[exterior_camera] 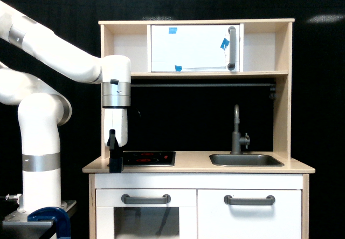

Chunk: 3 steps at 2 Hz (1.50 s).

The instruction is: Open the oven door

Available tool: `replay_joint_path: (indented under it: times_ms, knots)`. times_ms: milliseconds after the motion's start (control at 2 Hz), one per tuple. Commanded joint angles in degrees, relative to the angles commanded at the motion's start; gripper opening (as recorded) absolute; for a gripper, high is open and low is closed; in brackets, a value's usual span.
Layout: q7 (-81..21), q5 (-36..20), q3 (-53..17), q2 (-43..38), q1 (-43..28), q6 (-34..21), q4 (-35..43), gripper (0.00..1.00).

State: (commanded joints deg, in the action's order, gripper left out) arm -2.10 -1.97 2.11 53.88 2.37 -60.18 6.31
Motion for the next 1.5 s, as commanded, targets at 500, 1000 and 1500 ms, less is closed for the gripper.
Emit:
replay_joint_path:
  times_ms: [500, 1000, 1500]
  knots:
    - [0.71, 0.06, 0.55, 0.02, -0.35, 0.00, 0.00, 1.00]
    - [0.45, -0.16, 0.13, 0.22, -0.46, 0.92, -0.15, 1.00]
    - [-4.45, 1.70, -1.97, -5.99, -0.37, 4.56, 2.41, 1.00]
